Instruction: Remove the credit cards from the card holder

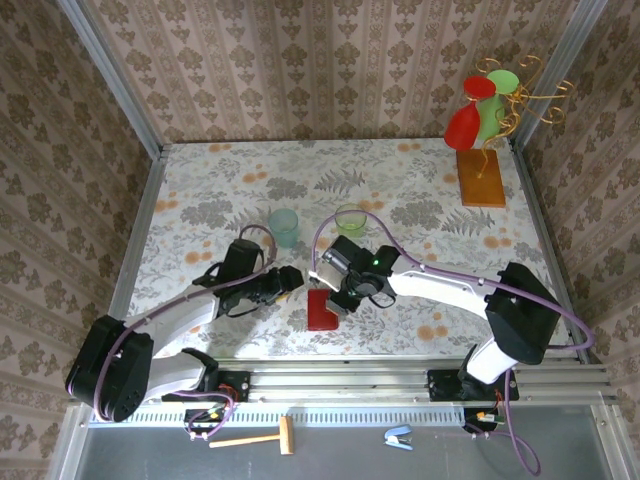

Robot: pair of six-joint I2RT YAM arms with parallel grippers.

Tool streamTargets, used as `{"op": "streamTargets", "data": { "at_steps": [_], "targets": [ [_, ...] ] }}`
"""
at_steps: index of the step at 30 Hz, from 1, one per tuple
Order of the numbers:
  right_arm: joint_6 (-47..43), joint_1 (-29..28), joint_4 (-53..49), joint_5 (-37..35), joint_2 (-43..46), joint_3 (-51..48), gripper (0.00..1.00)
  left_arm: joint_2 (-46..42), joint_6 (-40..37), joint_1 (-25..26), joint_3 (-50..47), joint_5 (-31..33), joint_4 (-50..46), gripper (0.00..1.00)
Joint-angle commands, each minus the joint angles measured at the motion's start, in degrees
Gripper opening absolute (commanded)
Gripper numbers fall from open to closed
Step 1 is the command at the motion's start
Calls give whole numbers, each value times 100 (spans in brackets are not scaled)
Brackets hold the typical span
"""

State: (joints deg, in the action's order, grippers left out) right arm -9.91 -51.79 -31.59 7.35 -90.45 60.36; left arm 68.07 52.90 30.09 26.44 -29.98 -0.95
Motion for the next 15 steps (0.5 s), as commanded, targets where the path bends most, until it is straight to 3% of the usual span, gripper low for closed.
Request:
{"op": "streamTargets", "data": {
  "at_steps": [1,10,15],
  "targets": [
    [-2020,-19,-196,228,-131,-38,33,-164,-24,-129,-134,-114,130,60],
    [-3003,77,-438,208,-721,320,39,-276,-171,-262,-155,-149,-21,61],
    [-3130,76,-421,275,-904,545,48,-275,-166,-289,-213,-158,46,61]
  ]
}}
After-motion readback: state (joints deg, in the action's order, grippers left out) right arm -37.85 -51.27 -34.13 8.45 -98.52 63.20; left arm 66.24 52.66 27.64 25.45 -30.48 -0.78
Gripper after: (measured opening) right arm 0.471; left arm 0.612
